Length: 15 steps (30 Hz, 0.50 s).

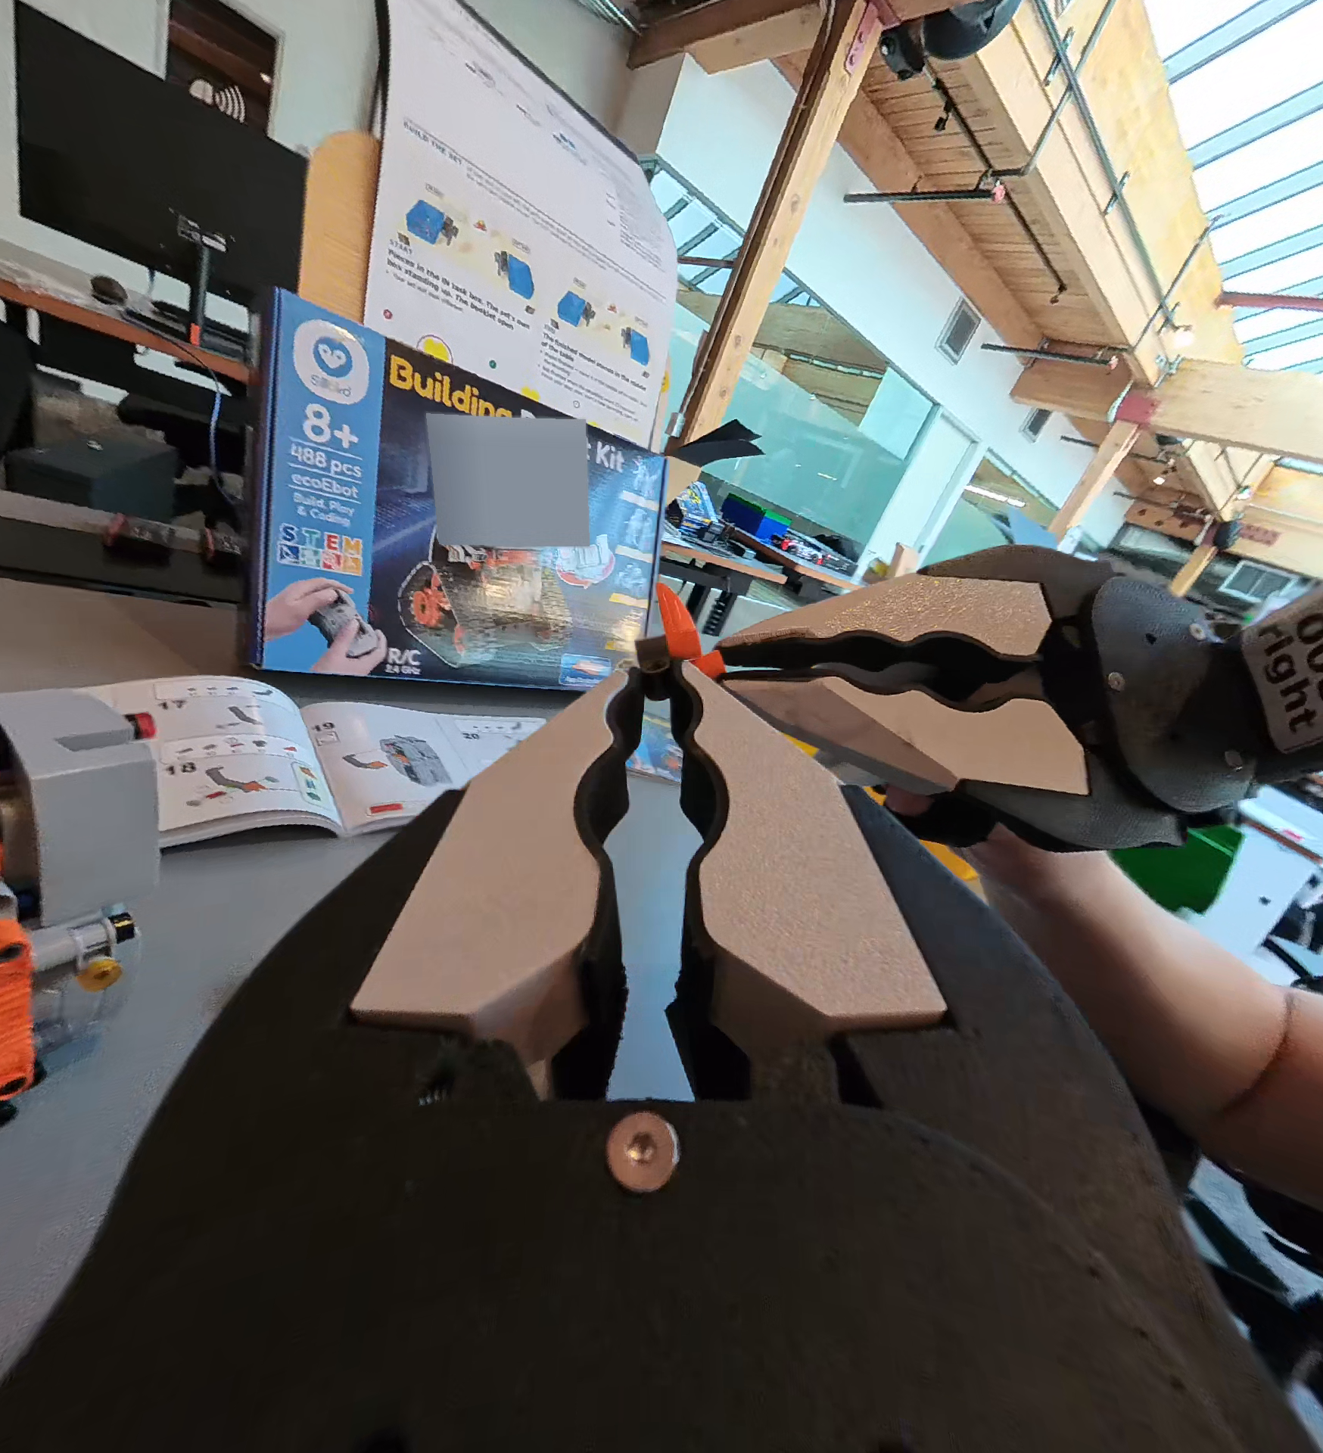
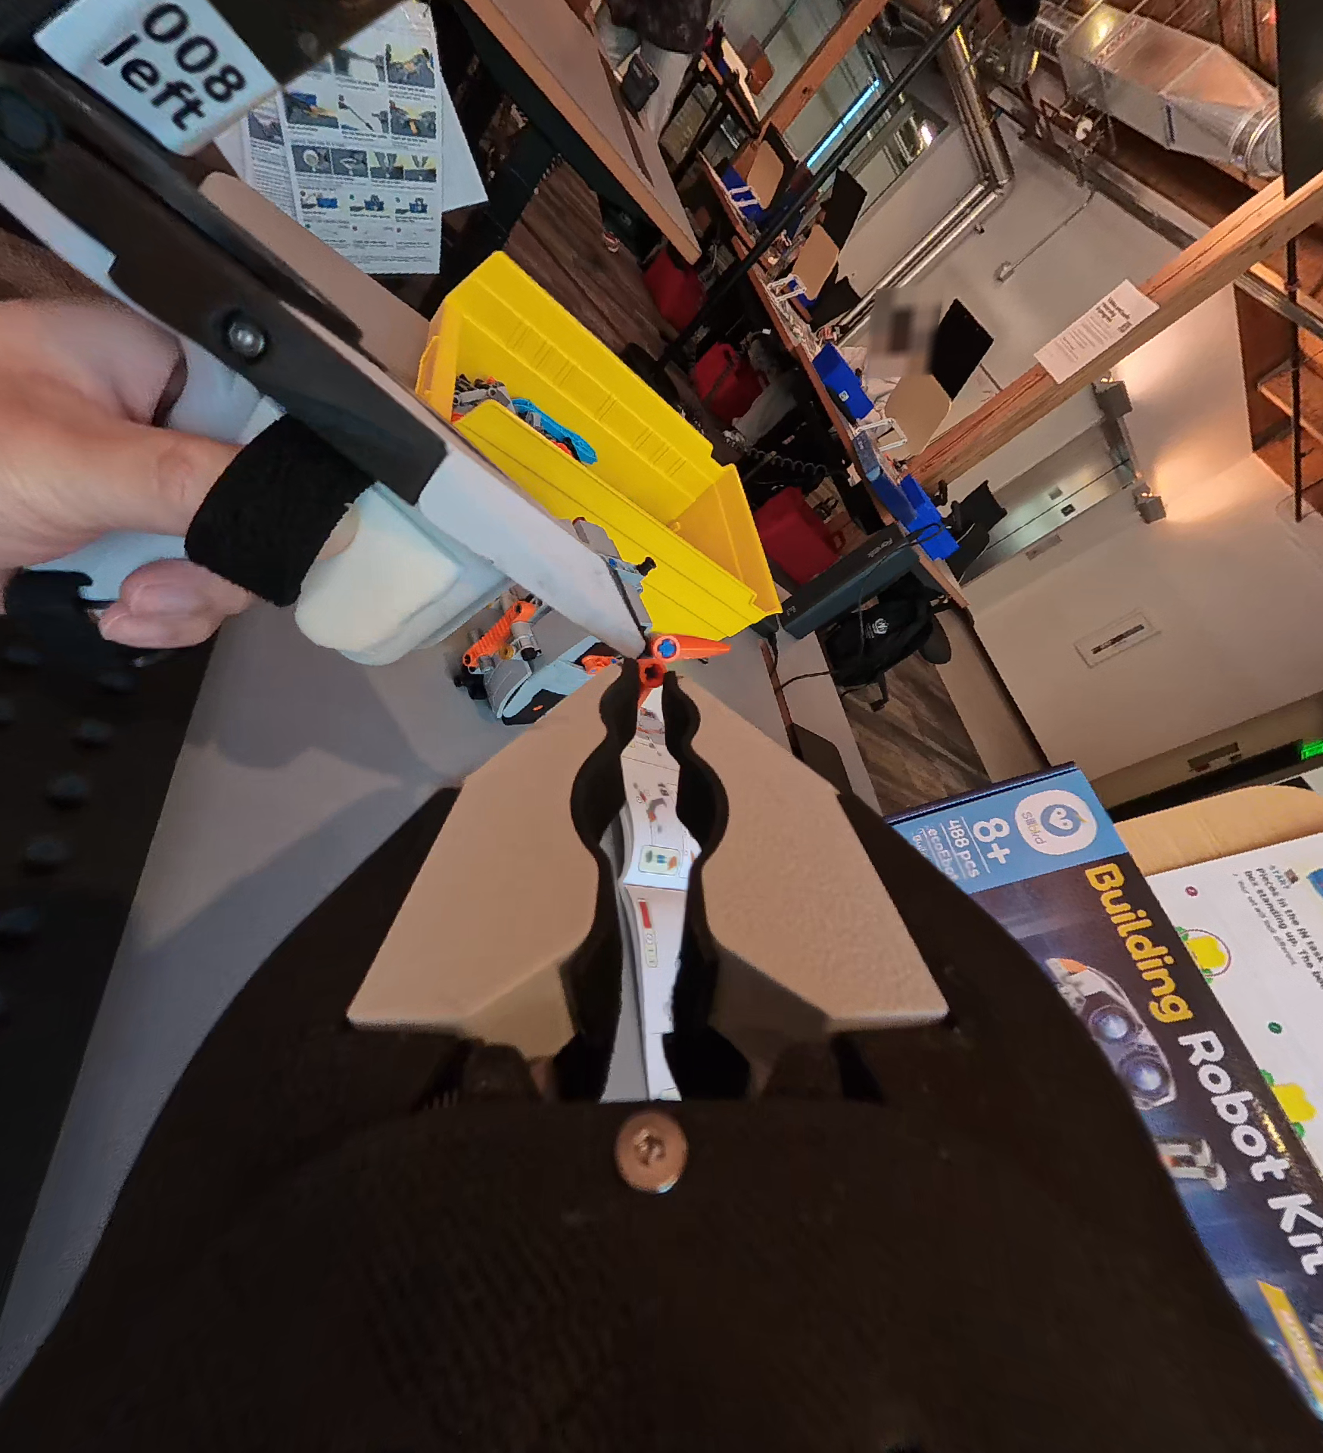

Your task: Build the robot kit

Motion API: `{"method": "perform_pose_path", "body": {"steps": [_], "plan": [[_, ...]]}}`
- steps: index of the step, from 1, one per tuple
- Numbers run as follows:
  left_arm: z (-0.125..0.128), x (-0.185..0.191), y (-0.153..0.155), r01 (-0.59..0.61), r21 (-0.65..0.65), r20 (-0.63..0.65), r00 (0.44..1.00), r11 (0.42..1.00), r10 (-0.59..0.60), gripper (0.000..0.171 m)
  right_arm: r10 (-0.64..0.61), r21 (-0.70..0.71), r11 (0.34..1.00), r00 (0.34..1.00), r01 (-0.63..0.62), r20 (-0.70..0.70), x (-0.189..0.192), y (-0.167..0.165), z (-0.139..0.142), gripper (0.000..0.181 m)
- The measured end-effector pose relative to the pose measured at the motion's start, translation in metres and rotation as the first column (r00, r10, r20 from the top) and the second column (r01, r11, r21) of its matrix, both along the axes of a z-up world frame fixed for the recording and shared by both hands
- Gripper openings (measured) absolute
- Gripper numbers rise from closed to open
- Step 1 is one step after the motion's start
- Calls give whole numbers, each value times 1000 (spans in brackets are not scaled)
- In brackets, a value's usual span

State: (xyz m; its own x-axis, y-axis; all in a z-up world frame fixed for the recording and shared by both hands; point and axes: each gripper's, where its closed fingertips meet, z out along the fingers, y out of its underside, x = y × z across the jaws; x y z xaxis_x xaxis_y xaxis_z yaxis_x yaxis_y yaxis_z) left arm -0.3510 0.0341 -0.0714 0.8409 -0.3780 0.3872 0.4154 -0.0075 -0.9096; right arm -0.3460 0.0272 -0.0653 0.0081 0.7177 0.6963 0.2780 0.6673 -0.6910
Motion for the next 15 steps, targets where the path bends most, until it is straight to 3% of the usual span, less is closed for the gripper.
{"method": "perform_pose_path", "body": {"steps": [15], "plan": [[2,4,-5,74,2,119,990,997,-74,4,-4,12,1000,1000,4,-24,0,-4,2,6]]}}
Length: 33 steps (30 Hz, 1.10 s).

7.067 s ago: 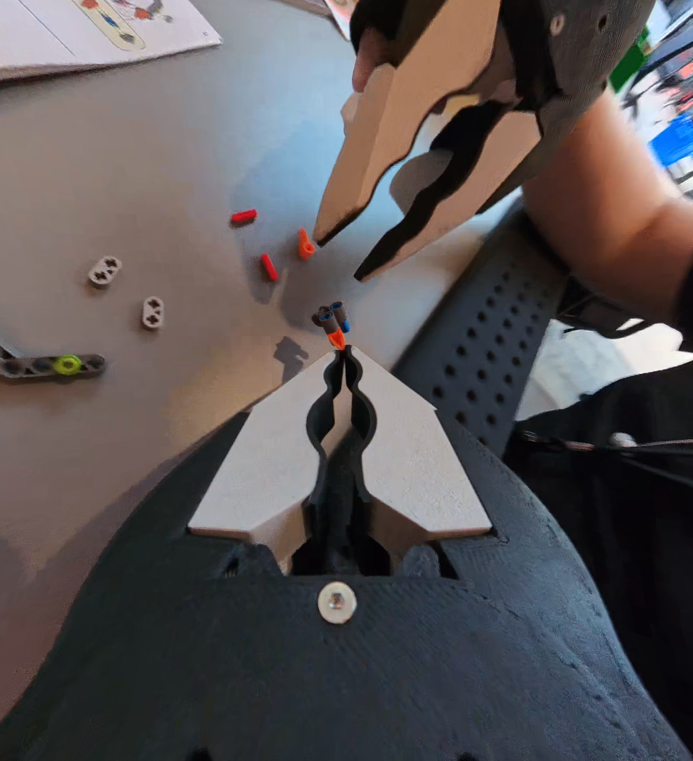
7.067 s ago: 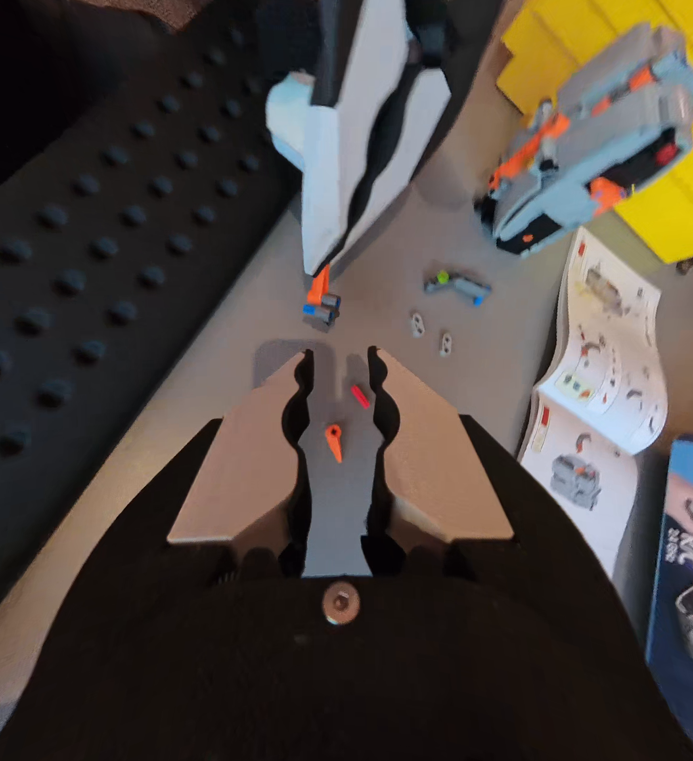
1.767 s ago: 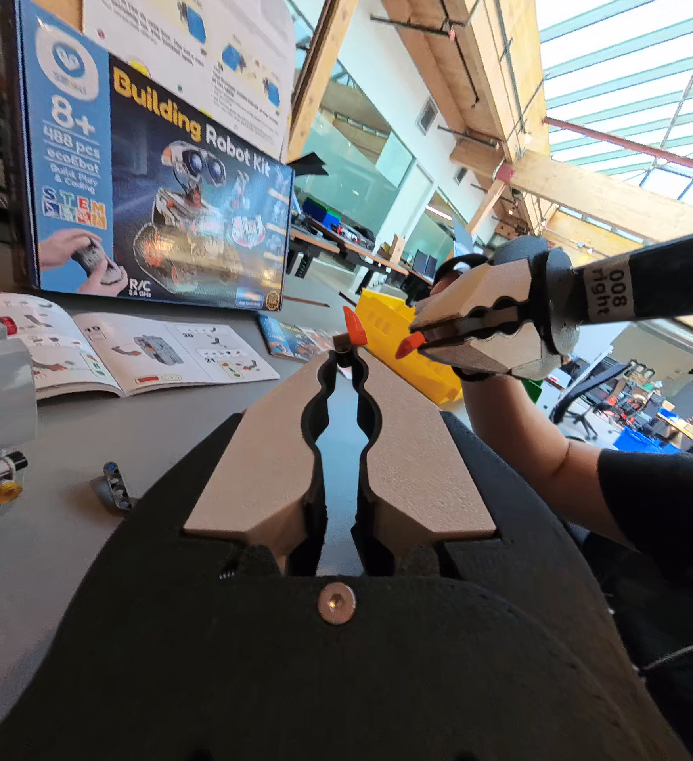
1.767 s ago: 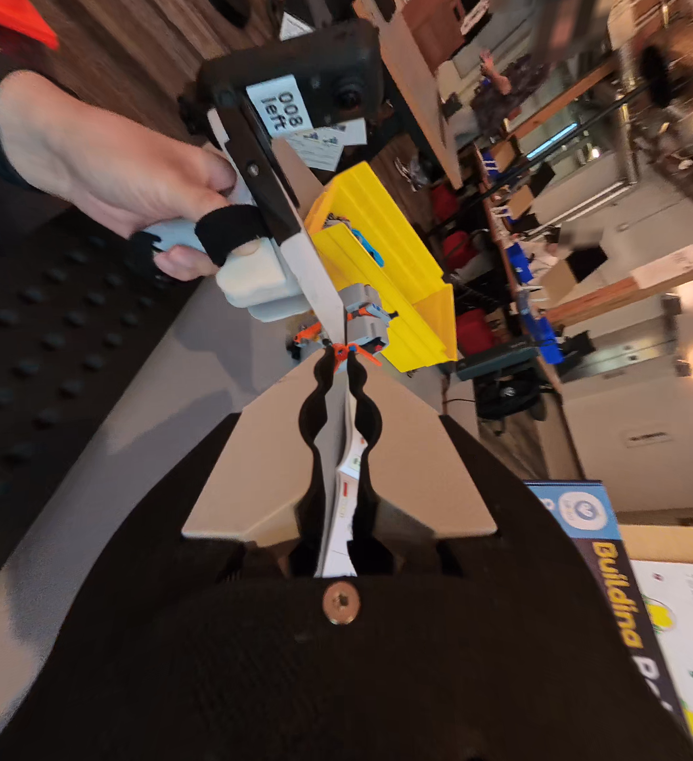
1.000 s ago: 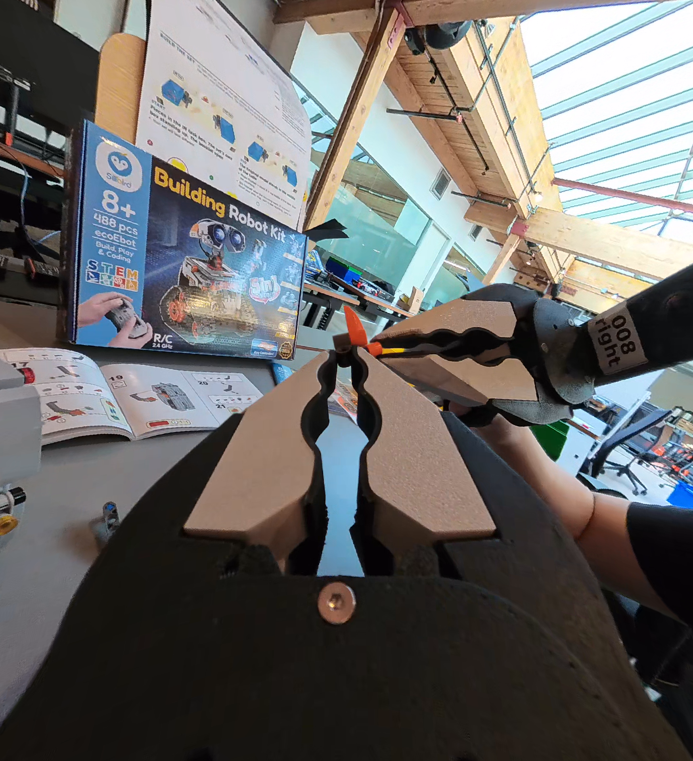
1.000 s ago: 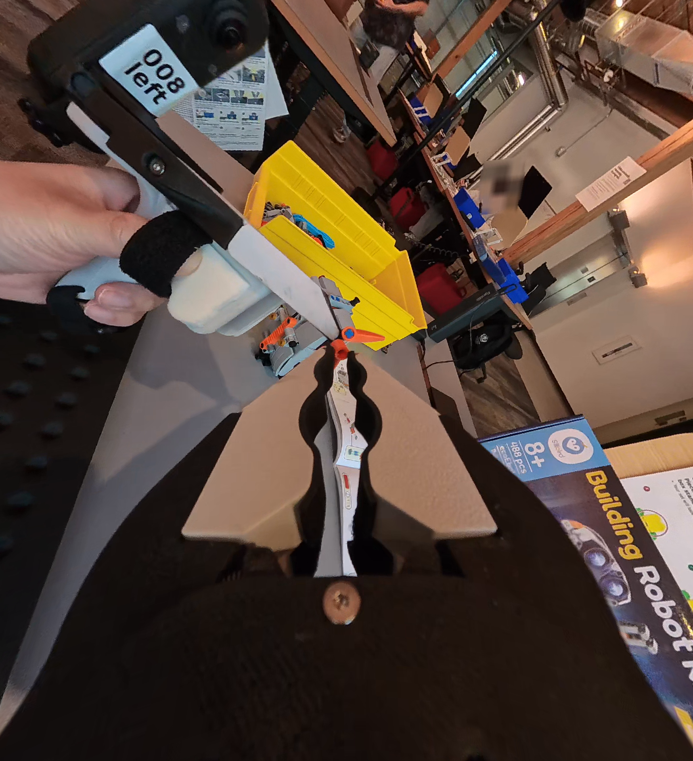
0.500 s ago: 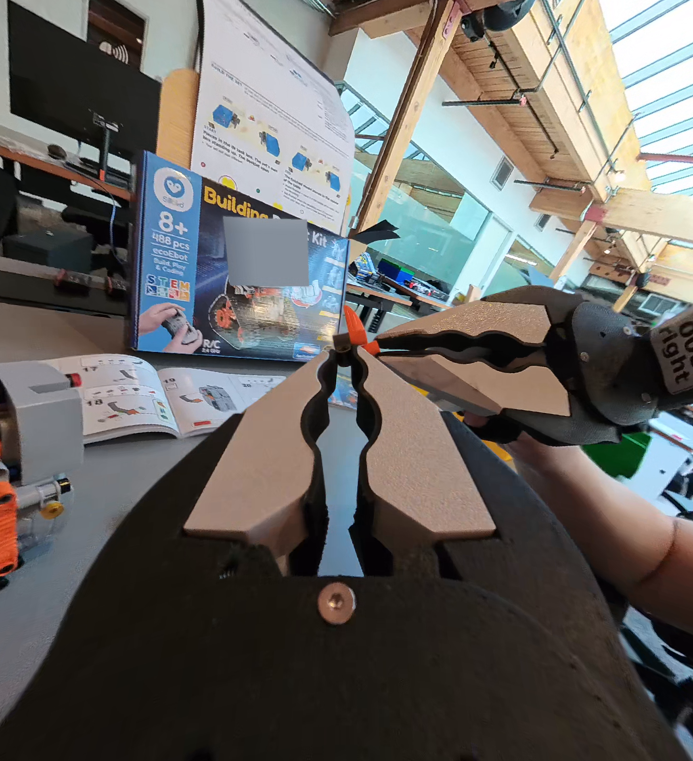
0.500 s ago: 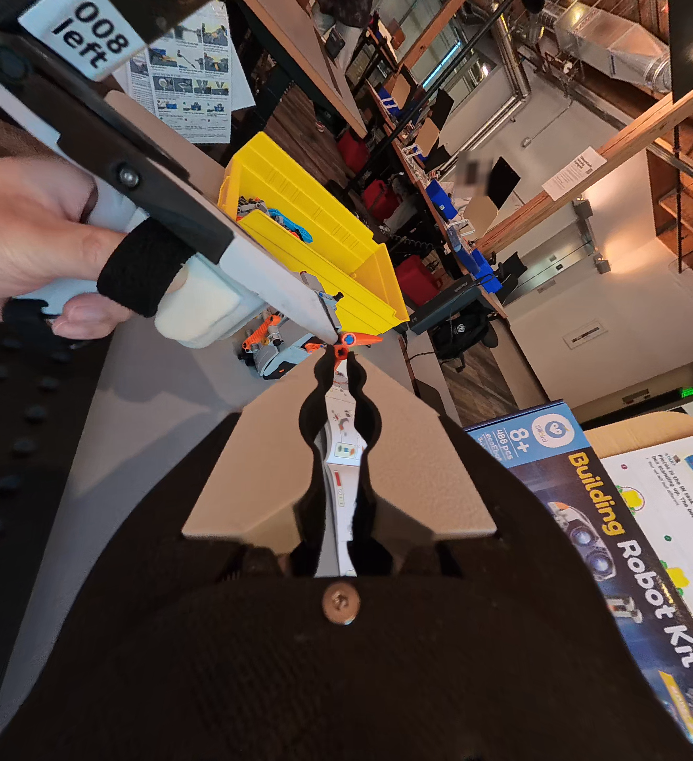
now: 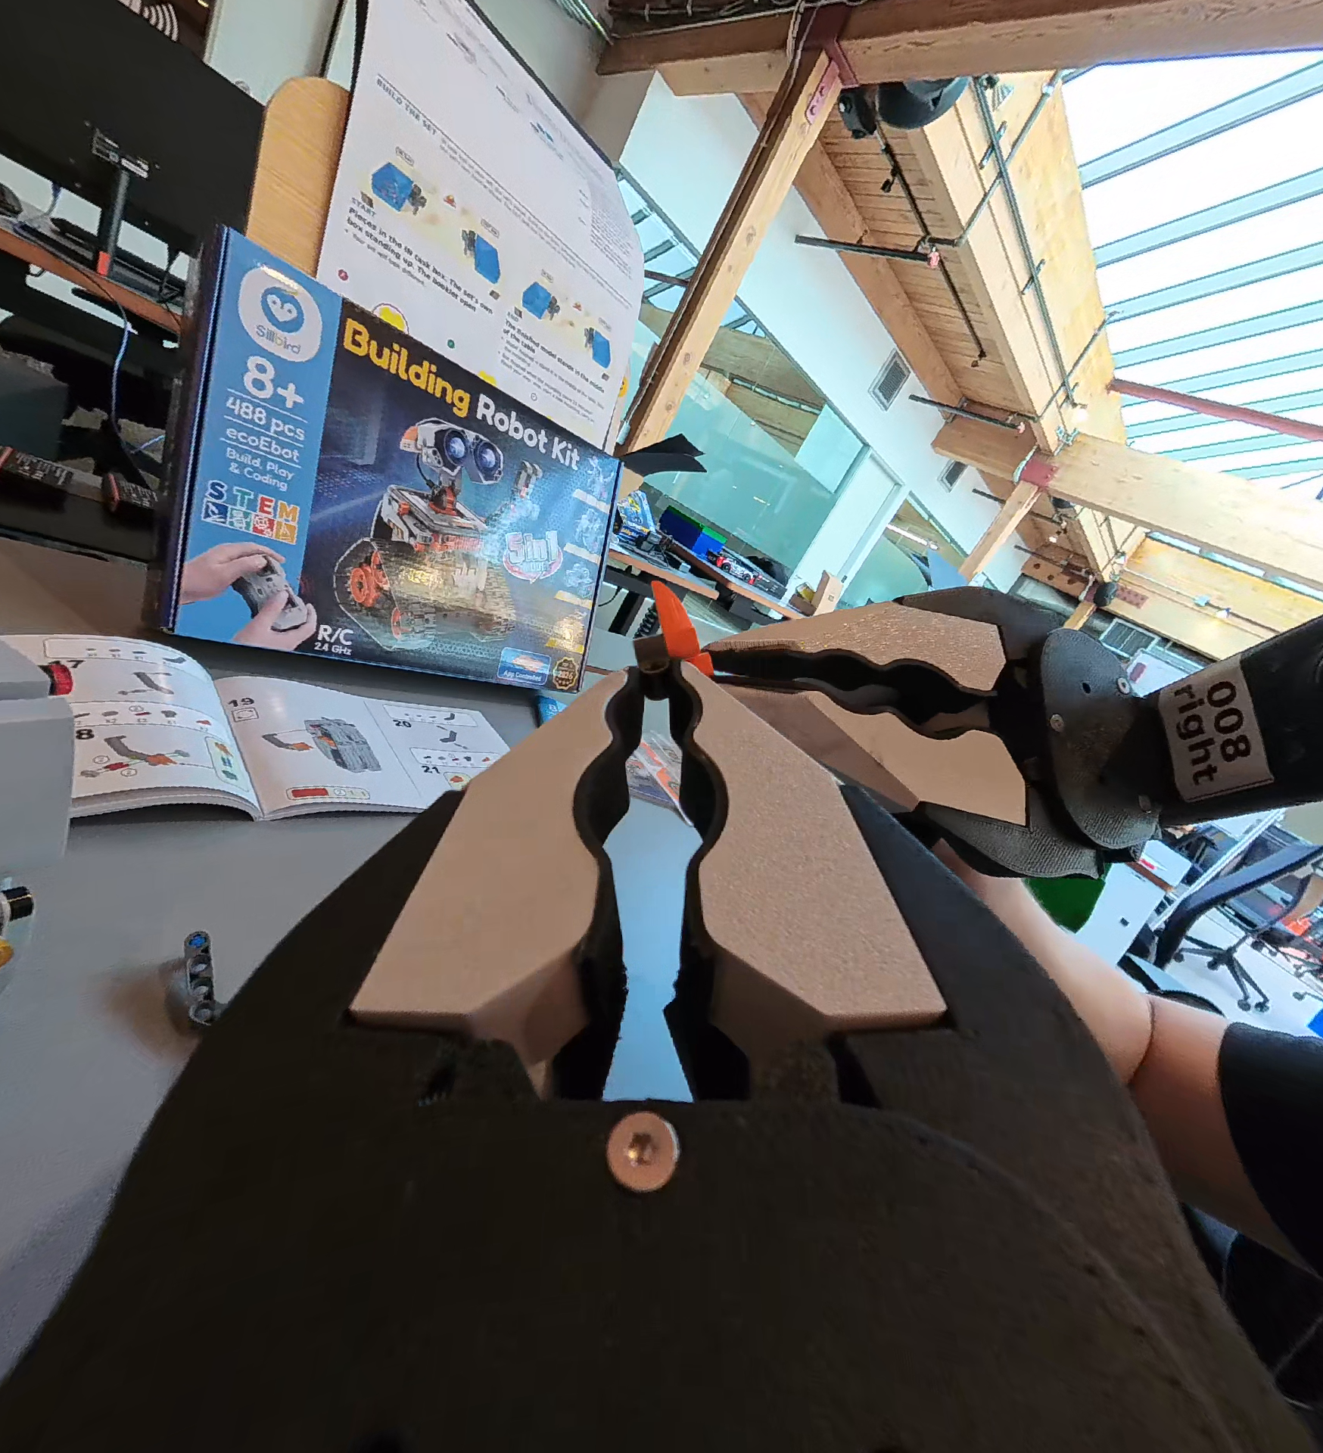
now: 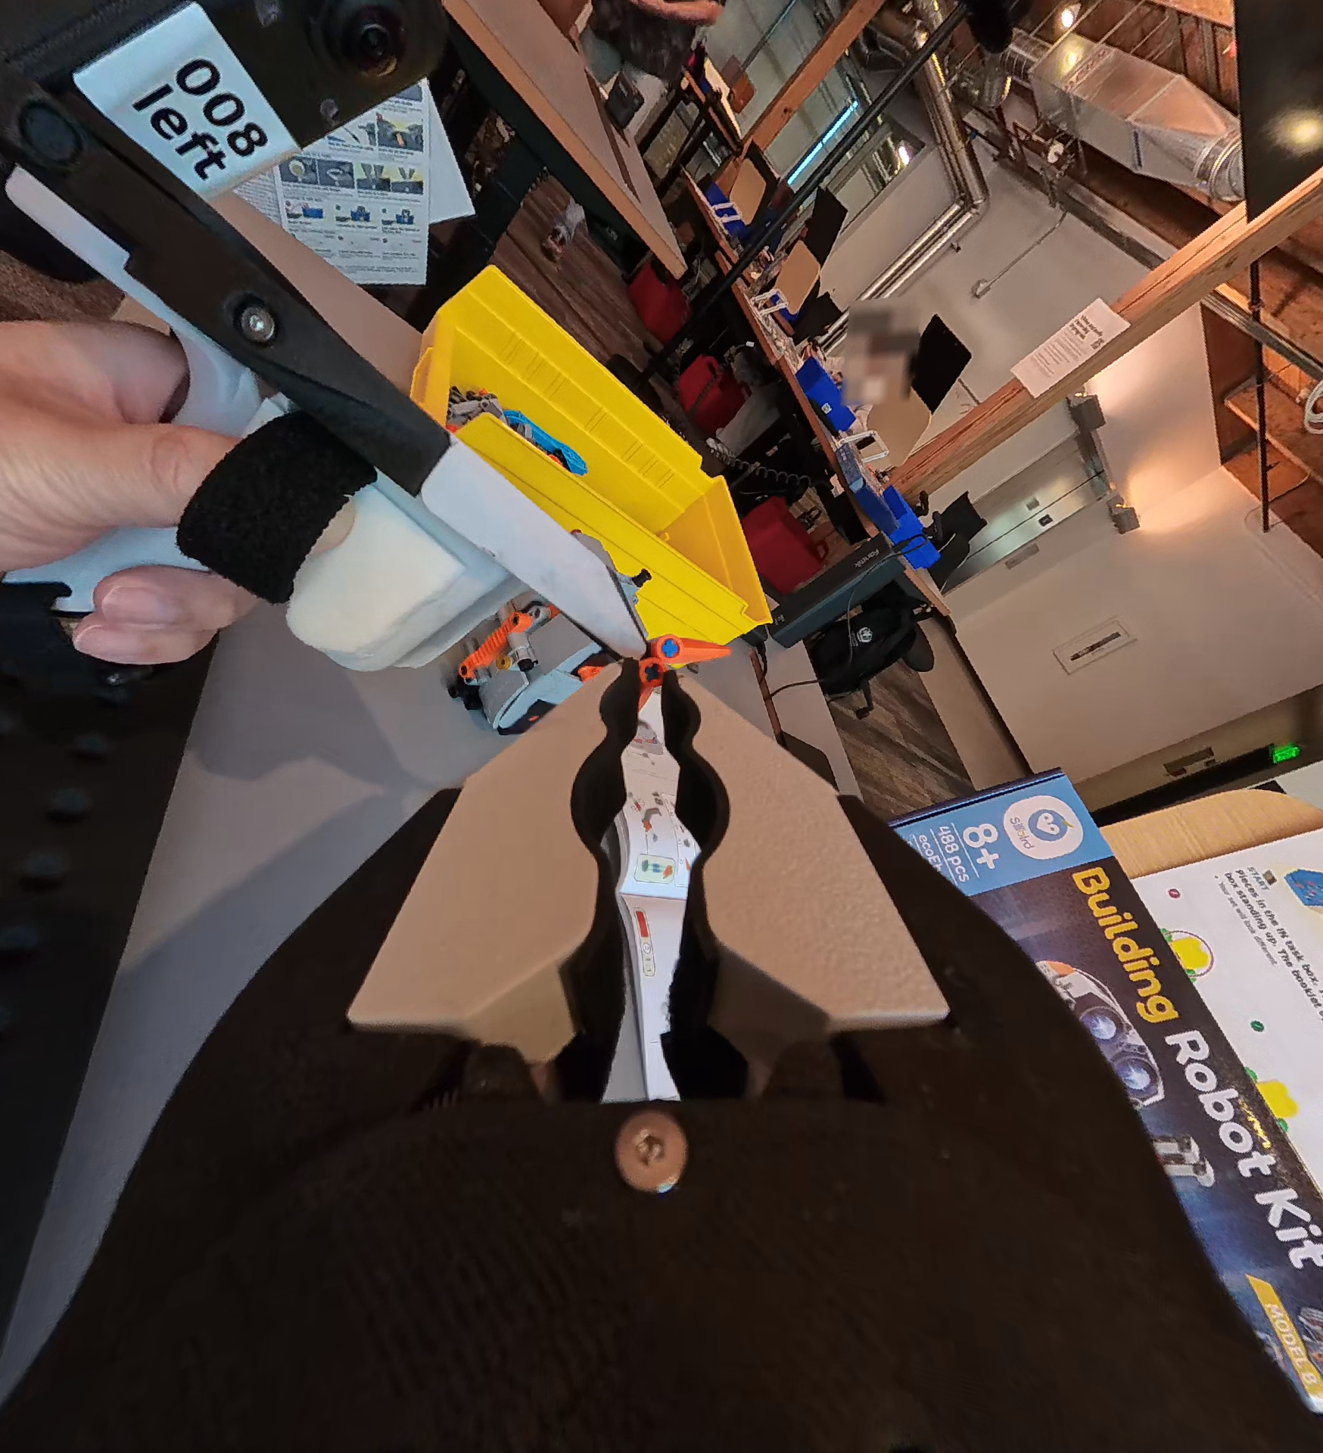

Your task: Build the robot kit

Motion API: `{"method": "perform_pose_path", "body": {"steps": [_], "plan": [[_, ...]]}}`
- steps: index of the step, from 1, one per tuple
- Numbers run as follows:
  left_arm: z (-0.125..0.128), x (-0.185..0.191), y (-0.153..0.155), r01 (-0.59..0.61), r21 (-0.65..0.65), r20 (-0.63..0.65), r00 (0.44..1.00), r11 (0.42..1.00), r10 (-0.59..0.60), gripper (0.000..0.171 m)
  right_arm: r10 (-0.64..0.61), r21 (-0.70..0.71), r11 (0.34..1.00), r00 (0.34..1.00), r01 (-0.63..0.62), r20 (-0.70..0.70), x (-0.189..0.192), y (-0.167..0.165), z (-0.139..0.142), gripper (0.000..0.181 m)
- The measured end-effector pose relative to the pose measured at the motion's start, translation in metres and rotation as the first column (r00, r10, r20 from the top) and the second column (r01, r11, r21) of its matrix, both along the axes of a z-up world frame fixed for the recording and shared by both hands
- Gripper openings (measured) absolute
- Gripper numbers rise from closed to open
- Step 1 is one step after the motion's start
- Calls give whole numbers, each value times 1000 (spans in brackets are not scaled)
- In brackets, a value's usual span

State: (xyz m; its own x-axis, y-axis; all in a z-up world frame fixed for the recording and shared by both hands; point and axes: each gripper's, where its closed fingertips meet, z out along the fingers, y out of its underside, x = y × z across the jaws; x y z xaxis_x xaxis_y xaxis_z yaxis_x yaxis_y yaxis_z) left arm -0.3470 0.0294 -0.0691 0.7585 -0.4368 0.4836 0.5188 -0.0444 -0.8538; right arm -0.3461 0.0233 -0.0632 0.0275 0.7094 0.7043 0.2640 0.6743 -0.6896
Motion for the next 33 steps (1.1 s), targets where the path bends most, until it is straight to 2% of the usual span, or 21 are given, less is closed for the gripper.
{"method": "perform_pose_path", "body": {"steps": [3,5,6,7,8,9,11,13,15,17,19,21,23,25,30,33], "plan": [[2,1,-1,10,9,10,1000,1000,-10,4,7,-32,999,1000,-7,-3,0,0,1,6],[3,0,-1,21,31,-18,1000,999,-20,4,61,-73,995,998,-61,0,0,-2,3,6],[6,0,-2,41,53,-24,999,998,-40,4,113,-140,984,994,-112,-2,2,-3,5,6],[8,1,-3,69,64,-22,997,996,-68,4,163,-272,949,987,-159,-9,5,-3,8,11],[11,2,-4,98,73,-21,995,993,-97,4,219,-417,882,975,-219,-47,9,-4,15,22],[13,3,-6,129,82,-23,992,988,-128,4,264,-550,790,960,-269,-89,14,-3,23,25],[18,4,-11,176,113,-25,984,978,-174,4,347,-744,581,927,-330,-140,21,-2,28,37],[15,8,-14,215,96,-44,976,972,-212,4,424,-839,405,887,-364,-180,23,-7,25,46],[14,19,-18,261,96,-75,964,960,-255,4,474,-872,326,861,-365,-183,20,-14,15,48],[10,25,-18,268,84,-103,960,960,-259,4,534,-888,292,831,-355,-156,20,-25,5,36],[12,28,-20,286,92,-102,955,954,-277,4,527,-890,282,833,-357,-167,21,-22,6,19],[14,32,-22,320,92,-100,945,943,-311,4,538,-909,227,823,-349,-182,23,-23,6,19],[15,32,-22,317,91,-119,945,944,-305,4,531,-920,205,828,-333,-181,21,-21,4,29],[14,34,-23,319,83,-132,943,944,-306,4,554,-925,175,810,-337,-190,23,-25,5,22],[13,36,-24,324,67,-129,941,944,-314,4,566,-914,221,808,-342,-165,25,-25,2,20],[13,35,-23,324,52,-127,940,945,-316,4,566,-920,191,804,-343,-182,26,-24,2,18]]}}
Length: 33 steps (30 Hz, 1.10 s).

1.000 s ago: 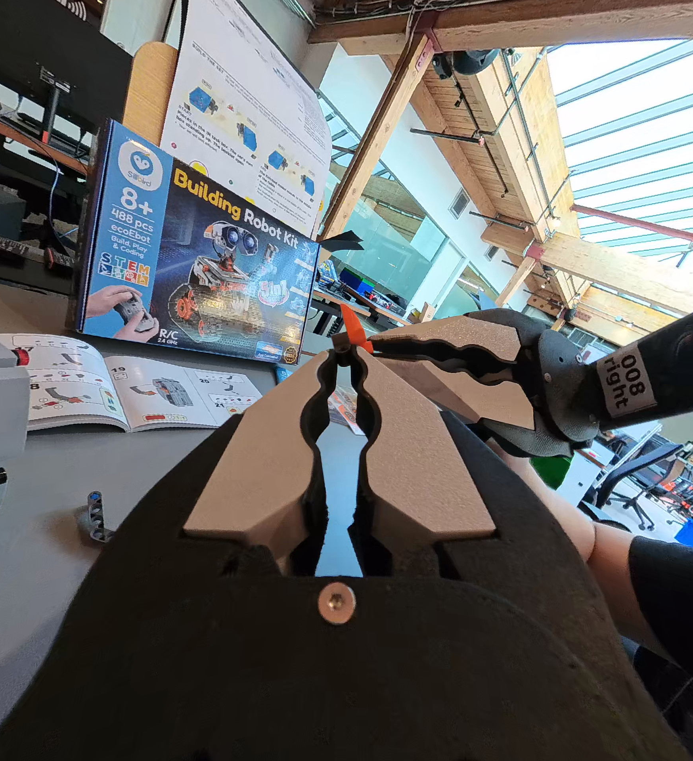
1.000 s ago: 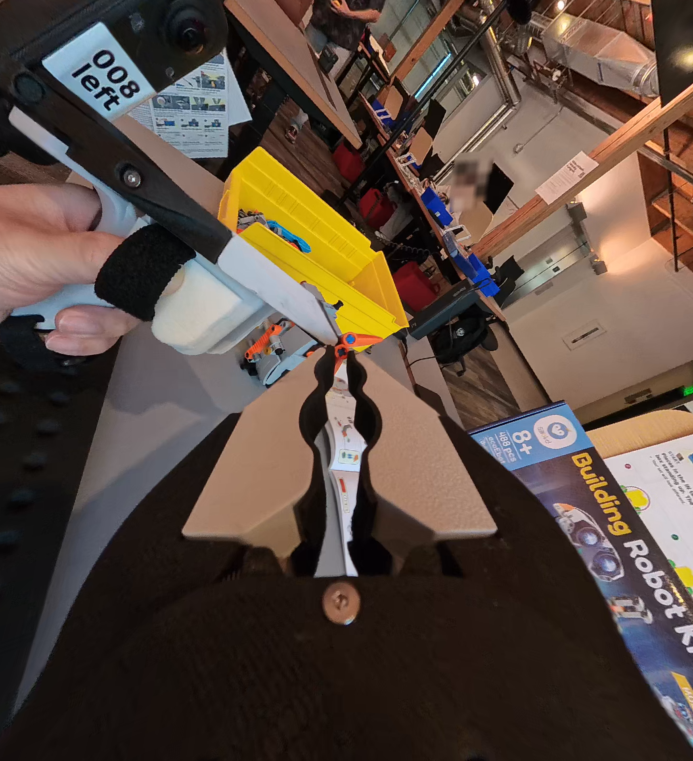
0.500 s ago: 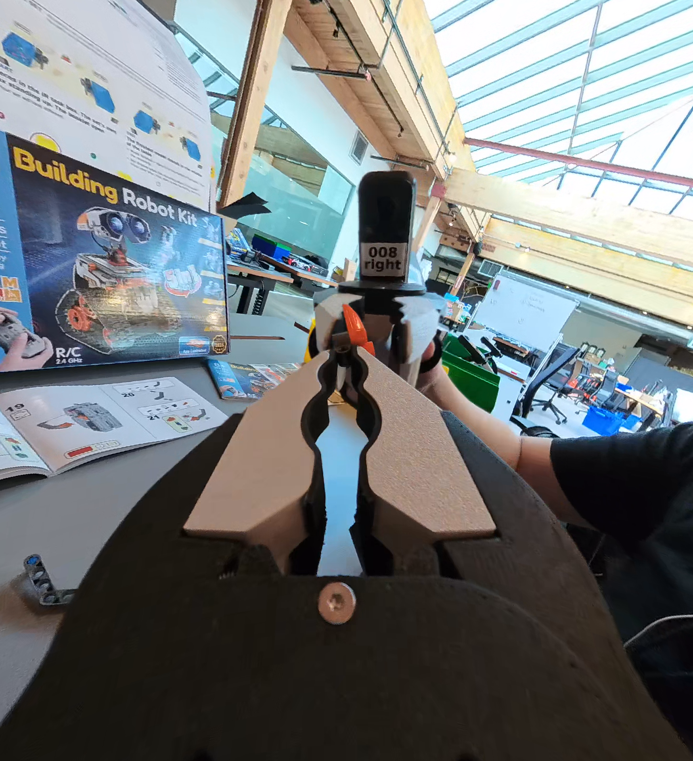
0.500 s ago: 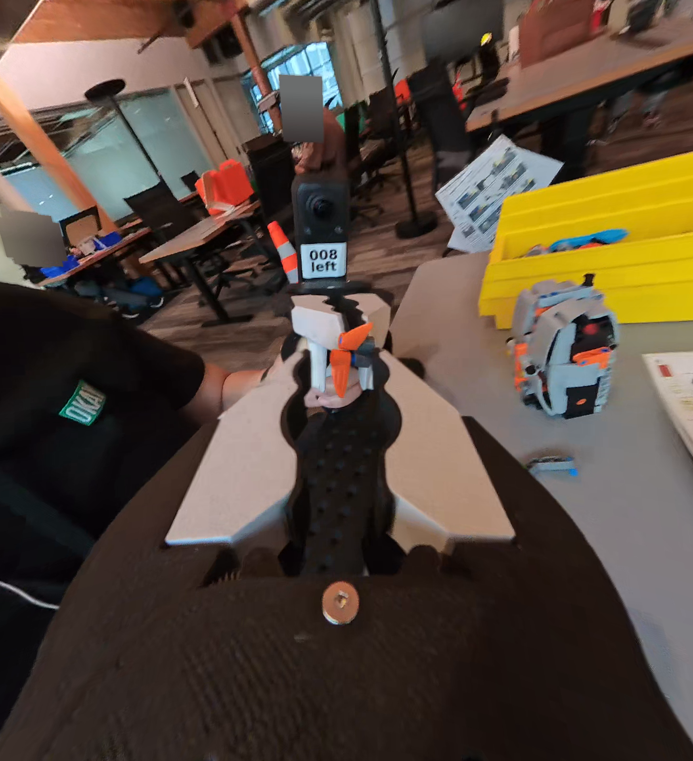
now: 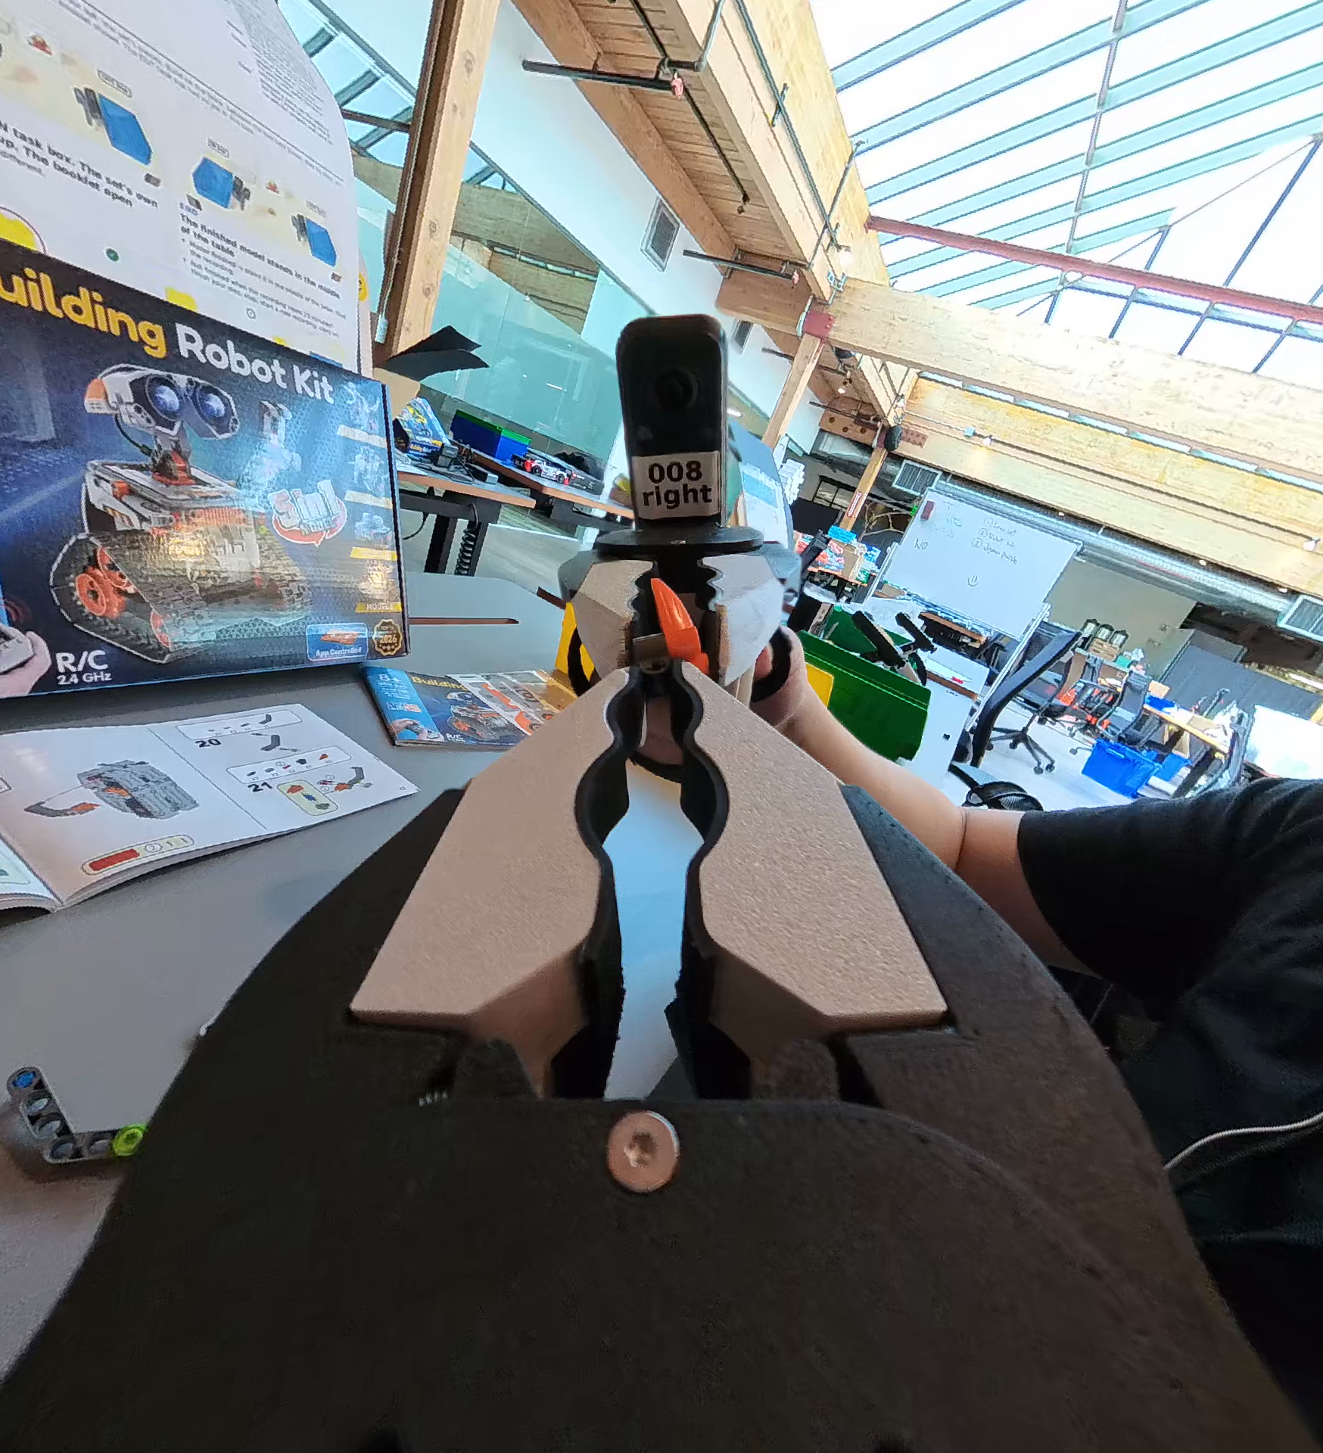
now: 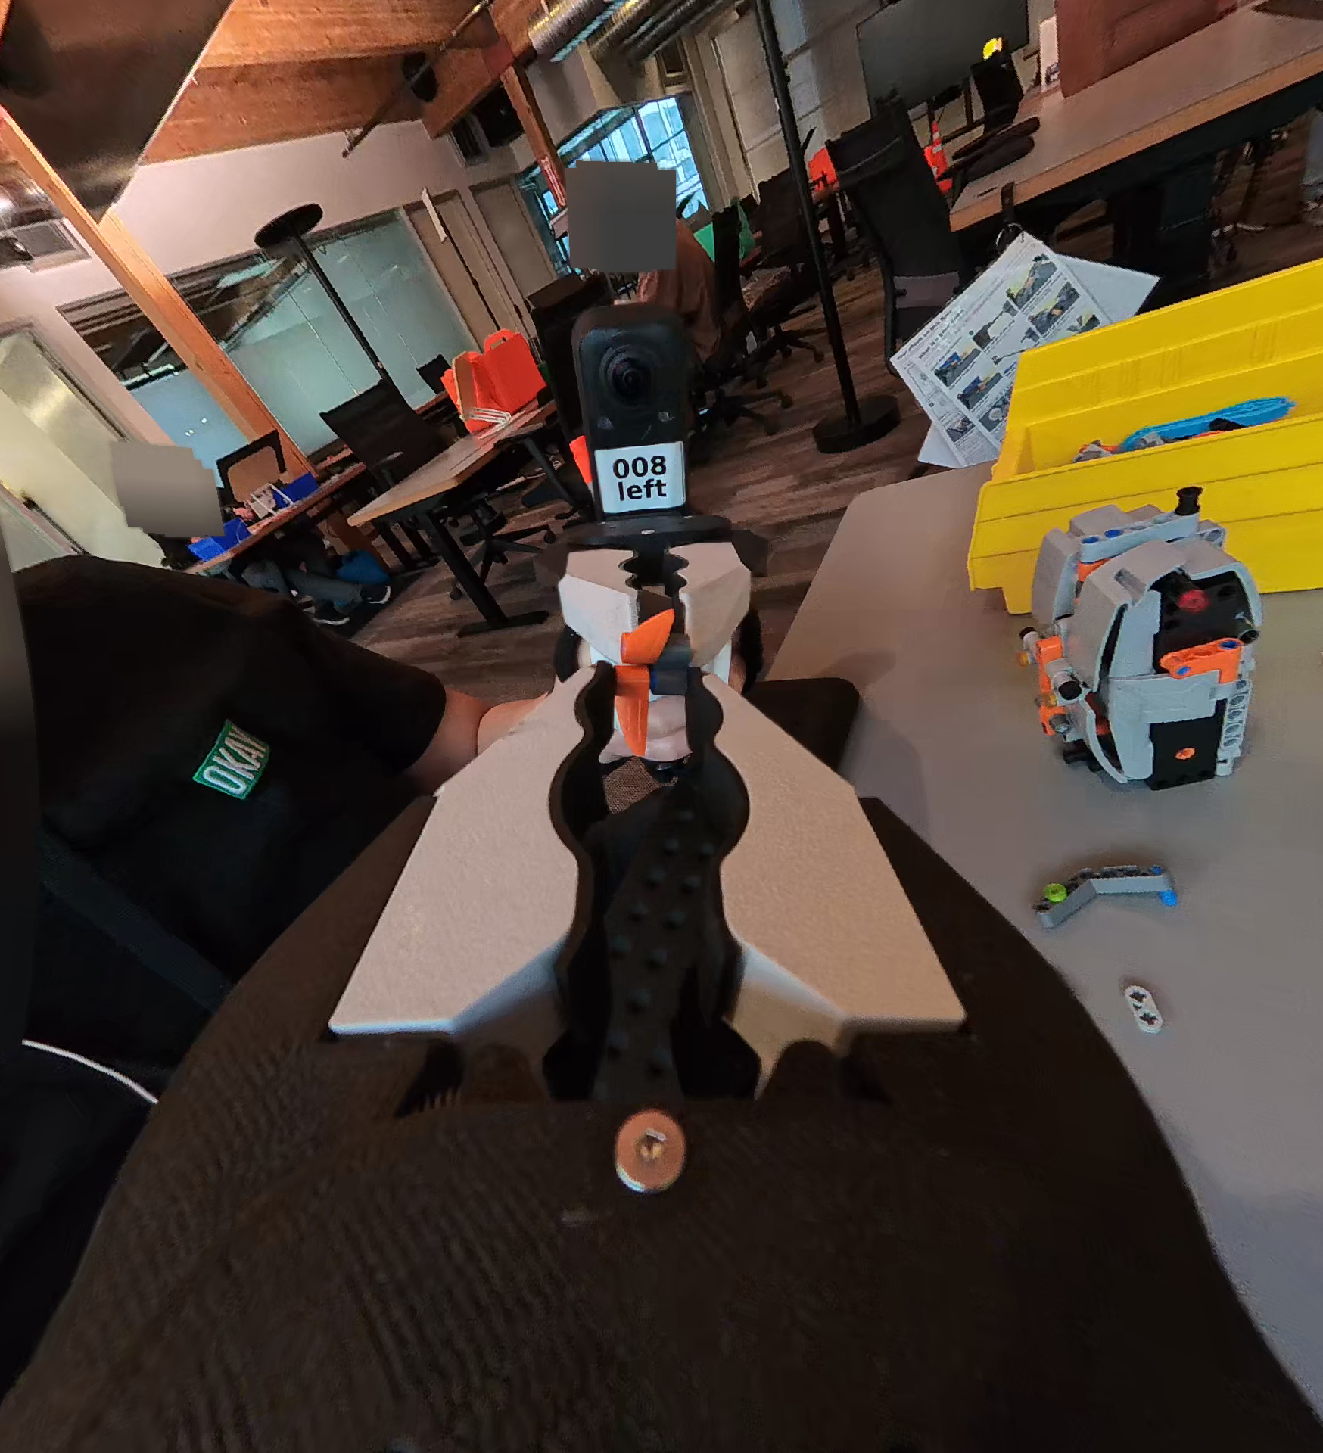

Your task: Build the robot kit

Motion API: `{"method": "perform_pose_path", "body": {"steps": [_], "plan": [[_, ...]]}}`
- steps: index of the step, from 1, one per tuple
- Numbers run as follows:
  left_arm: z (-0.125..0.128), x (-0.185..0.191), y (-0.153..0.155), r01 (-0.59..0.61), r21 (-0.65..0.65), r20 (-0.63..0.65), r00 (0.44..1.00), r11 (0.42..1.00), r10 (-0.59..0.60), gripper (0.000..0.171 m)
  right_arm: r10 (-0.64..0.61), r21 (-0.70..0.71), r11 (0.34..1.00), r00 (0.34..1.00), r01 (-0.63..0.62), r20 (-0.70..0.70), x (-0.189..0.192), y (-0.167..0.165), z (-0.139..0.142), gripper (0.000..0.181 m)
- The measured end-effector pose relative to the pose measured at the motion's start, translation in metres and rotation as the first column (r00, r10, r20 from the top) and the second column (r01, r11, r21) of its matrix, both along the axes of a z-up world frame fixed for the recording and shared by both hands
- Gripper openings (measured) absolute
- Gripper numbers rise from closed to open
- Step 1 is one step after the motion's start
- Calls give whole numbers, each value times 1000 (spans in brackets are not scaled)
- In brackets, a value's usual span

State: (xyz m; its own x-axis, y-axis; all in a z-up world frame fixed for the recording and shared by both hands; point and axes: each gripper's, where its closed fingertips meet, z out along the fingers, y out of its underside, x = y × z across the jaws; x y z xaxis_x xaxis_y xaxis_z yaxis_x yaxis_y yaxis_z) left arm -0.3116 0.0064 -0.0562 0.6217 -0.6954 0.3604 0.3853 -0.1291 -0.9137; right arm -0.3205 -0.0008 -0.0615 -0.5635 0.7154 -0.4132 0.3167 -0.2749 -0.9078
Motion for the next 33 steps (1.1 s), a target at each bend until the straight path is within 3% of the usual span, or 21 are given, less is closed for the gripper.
{"method": "perform_pose_path", "body": {"steps": [9,13,15,23,29,33], "plan": [[-6,-1,2,-15,-22,9,1000,1000,15,4,26,-61,998,1000,-26,3,-1,2,-7,17],[-2,0,0,11,-18,-49,999,1000,-12,5,49,-75,996,999,-50,-11,1,1,-3,17],[2,-8,2,-14,-35,-37,999,999,13,25,54,-118,991,998,-57,-29,3,2,3,17],[-9,-3,3,-22,-58,-79,997,998,17,6,6,-75,997,1000,-7,-19,-3,7,-6,17],[-6,-8,4,-26,-50,-29,999,998,25,10,-8,-45,999,1000,8,-11,-4,7,-9,17],[-13,-8,6,-51,-51,-99,994,997,46,4,-22,-32,999,1000,22,-2,-6,8,-13,17]]}}
